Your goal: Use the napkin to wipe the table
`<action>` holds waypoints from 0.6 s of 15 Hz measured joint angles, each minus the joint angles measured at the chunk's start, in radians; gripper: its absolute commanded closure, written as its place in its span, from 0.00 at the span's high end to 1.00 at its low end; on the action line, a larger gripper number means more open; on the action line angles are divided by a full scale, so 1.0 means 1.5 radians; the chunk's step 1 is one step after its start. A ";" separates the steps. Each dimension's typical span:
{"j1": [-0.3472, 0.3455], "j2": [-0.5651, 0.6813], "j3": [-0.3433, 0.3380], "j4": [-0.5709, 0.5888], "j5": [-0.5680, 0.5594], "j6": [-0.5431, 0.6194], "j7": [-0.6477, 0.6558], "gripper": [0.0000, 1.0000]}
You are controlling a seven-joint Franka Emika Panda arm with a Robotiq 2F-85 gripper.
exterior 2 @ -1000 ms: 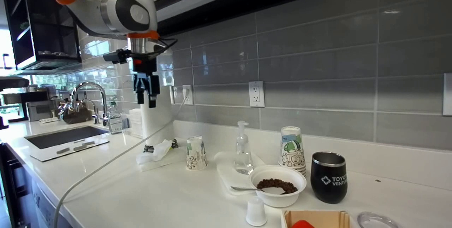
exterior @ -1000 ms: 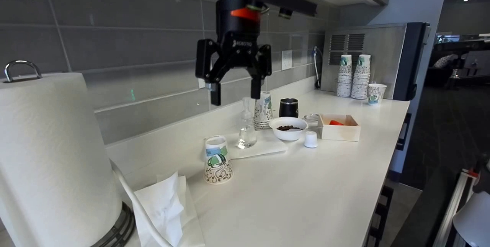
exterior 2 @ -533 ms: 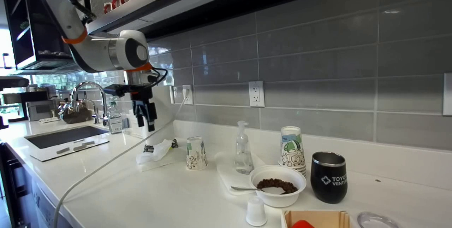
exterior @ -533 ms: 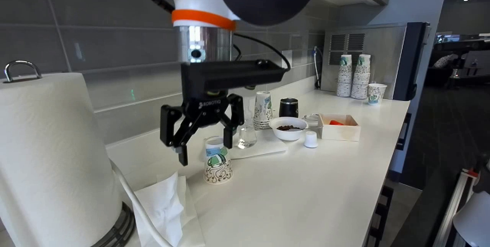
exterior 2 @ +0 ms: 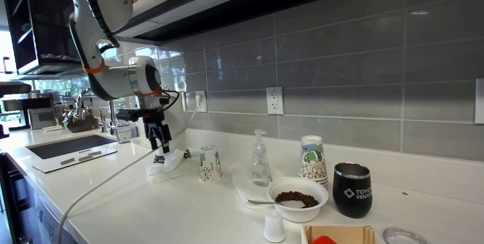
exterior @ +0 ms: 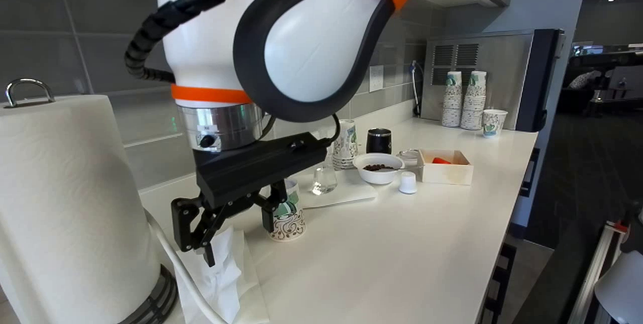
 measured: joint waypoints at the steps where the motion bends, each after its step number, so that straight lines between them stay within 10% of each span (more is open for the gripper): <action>1: 0.011 0.014 -0.012 0.013 -0.006 0.000 0.001 1.00; 6: 0.055 0.082 -0.063 0.073 -0.013 0.000 0.002 1.00; 7: 0.063 0.095 -0.071 0.084 -0.013 0.000 0.002 0.75; 9: 0.078 0.116 -0.086 0.102 -0.013 0.000 0.001 0.66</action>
